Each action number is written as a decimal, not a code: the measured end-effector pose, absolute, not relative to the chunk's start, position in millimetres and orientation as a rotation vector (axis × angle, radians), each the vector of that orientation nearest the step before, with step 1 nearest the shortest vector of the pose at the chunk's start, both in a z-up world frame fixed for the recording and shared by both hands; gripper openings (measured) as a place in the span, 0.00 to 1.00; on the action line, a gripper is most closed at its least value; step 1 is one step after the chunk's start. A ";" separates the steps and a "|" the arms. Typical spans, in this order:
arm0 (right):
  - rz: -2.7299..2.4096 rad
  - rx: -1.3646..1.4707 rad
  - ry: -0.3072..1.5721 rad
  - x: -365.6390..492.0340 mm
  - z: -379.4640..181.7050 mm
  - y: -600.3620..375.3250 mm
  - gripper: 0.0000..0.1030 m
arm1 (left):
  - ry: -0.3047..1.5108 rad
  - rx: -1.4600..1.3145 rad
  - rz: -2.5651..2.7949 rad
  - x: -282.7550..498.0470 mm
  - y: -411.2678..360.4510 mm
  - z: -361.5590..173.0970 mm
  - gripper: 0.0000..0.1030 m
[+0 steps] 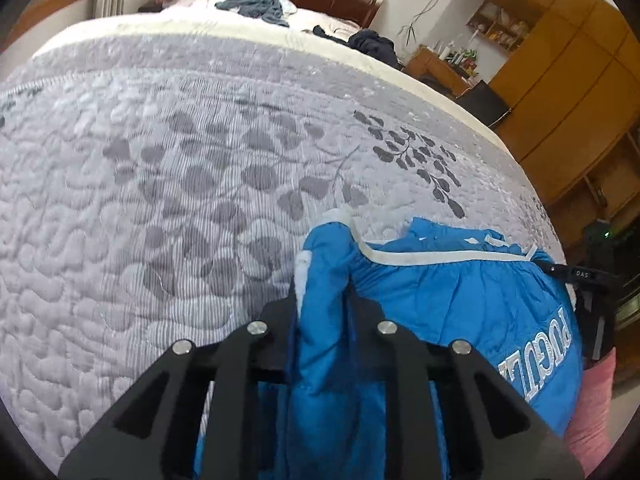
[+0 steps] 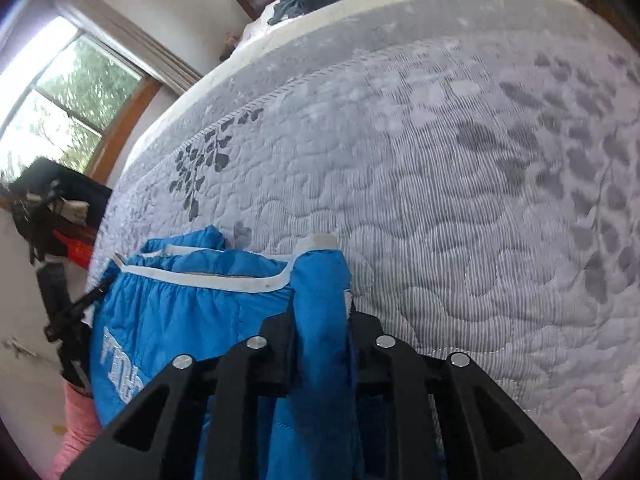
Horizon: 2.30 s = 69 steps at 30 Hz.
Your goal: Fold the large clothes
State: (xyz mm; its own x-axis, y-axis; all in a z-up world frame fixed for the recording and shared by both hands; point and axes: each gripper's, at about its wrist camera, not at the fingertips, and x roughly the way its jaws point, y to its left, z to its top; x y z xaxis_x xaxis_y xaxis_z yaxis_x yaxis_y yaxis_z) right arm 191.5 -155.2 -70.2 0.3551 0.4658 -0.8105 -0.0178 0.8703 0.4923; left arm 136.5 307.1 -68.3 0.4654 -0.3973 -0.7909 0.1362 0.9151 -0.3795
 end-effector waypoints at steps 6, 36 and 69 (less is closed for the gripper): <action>0.252 0.391 1.117 168.5 -42.4 -164.7 0.45 | 1.001 -0.264 -0.278 118.1 310.4 -44.5 0.35; 0.295 0.376 1.187 1.8 -33.0 -166.7 0.81 | 0.969 -0.147 -0.294 -45.0 245.9 -19.2 0.69; 0.412 0.450 1.103 -2.7 -25.7 -148.2 0.30 | 0.969 -0.120 -0.283 -42.7 241.9 -28.6 0.72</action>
State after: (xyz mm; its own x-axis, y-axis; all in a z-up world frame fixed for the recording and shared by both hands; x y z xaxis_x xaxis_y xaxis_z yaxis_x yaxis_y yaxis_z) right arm -2.7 -148.2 -25.7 0.3942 0.5280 -0.7522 -0.0945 0.8375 0.5383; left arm -42.7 241.9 -28.6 0.5328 -0.2898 -0.7951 0.1831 0.9568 -0.2261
